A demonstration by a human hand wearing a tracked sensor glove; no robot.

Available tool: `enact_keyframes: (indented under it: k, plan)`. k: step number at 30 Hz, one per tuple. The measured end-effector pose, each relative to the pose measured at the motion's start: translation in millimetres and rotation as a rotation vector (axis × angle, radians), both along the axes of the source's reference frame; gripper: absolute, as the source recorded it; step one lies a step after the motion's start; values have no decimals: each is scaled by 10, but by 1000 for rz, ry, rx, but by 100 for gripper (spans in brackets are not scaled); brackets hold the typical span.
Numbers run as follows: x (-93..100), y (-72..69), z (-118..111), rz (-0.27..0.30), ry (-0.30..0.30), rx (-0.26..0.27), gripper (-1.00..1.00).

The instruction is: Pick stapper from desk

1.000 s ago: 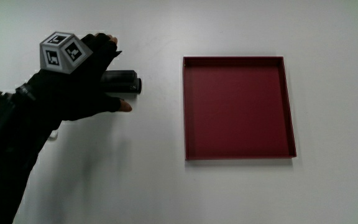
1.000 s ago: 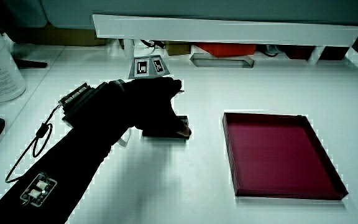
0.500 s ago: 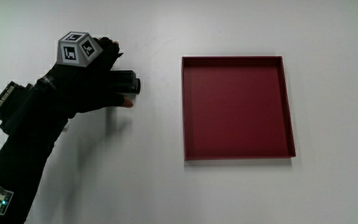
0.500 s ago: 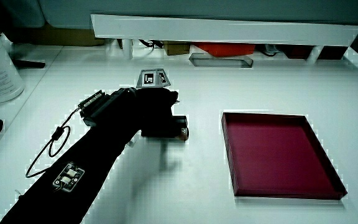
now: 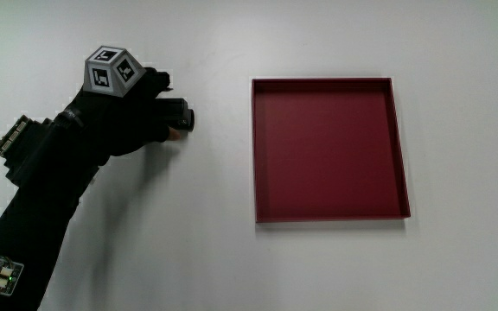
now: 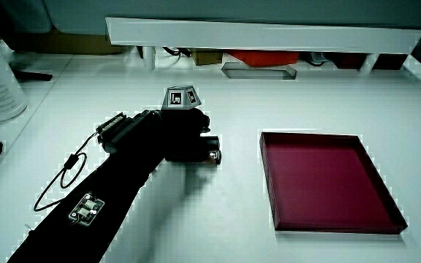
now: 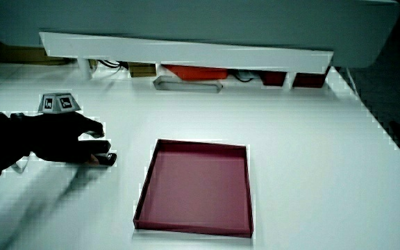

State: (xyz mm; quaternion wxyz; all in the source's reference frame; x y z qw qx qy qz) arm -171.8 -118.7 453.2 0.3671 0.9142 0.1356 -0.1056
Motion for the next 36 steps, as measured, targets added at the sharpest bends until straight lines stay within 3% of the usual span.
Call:
enact_keyframes:
  k: [7, 13, 18, 25, 28, 29, 30, 31, 32, 33, 36]
  plan:
    - [-31, 4, 36, -2, 34, 33, 65]
    - [-26, 12, 18, 6, 39, 30, 100]
    - [-53, 6, -2, 11, 69, 47, 100]
    - [65, -5, -337, 30, 100, 93, 100]
    - [153, 0, -409, 23, 121, 83, 100]
    - [204, 6, -468, 45, 129, 103, 100]
    - [235, -4, -442, 47, 161, 91, 100]
    - [264, -7, -405, -20, 204, 42, 100]
    - [345, 1, -511, 25, 178, 69, 100]
    - [391, 5, -521, -24, 204, 33, 100]
    - [581, -12, -625, 79, 237, 93, 100]
